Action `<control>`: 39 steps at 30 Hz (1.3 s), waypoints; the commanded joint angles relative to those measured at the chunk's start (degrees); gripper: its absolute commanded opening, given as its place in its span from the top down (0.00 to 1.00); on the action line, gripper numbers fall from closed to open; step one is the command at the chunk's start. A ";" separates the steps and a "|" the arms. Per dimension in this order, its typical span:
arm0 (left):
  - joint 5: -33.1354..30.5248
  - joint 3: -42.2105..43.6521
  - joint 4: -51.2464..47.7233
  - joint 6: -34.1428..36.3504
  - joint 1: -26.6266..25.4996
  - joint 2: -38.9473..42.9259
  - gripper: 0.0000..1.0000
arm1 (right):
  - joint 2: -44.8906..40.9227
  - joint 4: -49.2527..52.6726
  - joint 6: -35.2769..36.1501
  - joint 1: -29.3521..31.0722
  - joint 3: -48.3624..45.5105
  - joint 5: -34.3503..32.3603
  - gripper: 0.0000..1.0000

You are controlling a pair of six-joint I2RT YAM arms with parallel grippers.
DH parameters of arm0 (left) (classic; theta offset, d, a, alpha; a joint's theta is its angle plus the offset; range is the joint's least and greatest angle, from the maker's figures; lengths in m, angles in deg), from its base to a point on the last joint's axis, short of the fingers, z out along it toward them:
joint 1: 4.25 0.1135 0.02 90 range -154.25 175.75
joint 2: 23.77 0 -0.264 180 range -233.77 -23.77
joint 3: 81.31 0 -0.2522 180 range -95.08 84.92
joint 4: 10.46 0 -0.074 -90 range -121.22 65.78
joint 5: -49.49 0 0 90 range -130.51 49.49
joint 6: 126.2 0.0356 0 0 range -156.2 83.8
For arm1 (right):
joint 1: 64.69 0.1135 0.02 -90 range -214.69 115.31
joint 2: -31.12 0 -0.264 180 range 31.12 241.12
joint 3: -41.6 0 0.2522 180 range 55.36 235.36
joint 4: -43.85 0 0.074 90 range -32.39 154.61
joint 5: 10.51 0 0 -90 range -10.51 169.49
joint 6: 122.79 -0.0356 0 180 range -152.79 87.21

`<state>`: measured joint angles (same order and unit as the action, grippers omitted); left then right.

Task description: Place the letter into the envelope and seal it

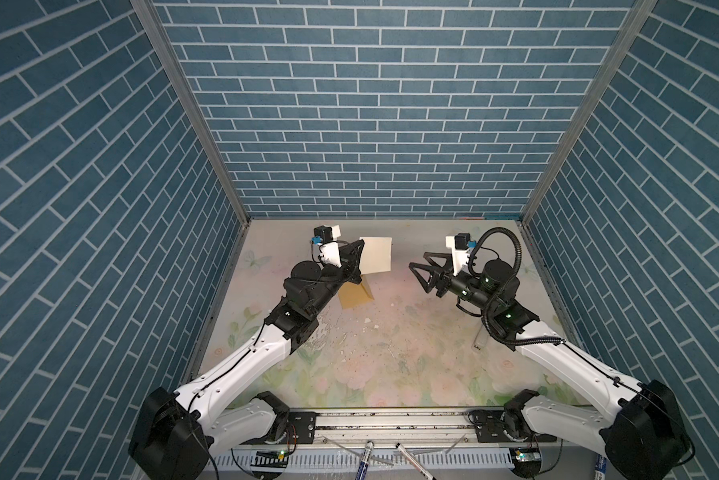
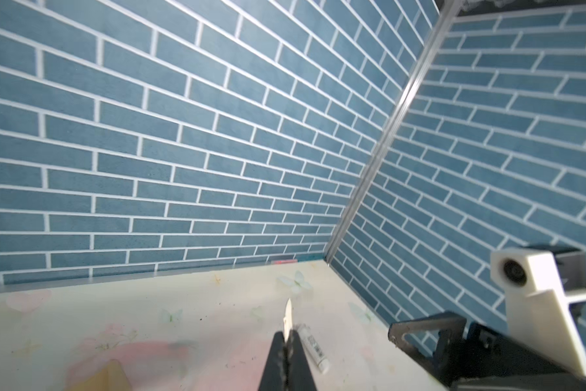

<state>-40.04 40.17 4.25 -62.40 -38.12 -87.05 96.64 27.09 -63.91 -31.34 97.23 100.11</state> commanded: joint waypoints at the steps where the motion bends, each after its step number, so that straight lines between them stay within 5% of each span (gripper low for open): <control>1: -7.99 -0.58 3.65 -13.00 0.29 -0.01 1.00 | 3.52 -14.44 -20.54 1.12 -2.22 -8.73 0.24; 9: -8.49 -0.56 7.72 -21.33 0.29 -2.78 1.00 | 13.48 -26.76 -37.43 5.95 -2.45 -15.07 0.23; 25: -6.41 0.23 13.59 -24.83 0.29 -5.66 1.00 | 25.67 -39.73 -48.45 10.40 3.10 -17.94 0.22; 33: -5.65 1.37 15.17 -25.49 0.30 -6.95 1.00 | 28.47 -44.05 -47.84 11.14 7.41 -17.02 0.34; 39: -5.65 2.34 15.74 -25.69 0.29 -7.61 1.00 | 29.07 -44.35 -47.13 11.44 8.14 -18.31 0.57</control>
<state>-46.43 41.81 17.98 -88.12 -38.03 -93.96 124.90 -14.02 -110.59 -20.31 103.13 82.74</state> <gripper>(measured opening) 0.045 0.462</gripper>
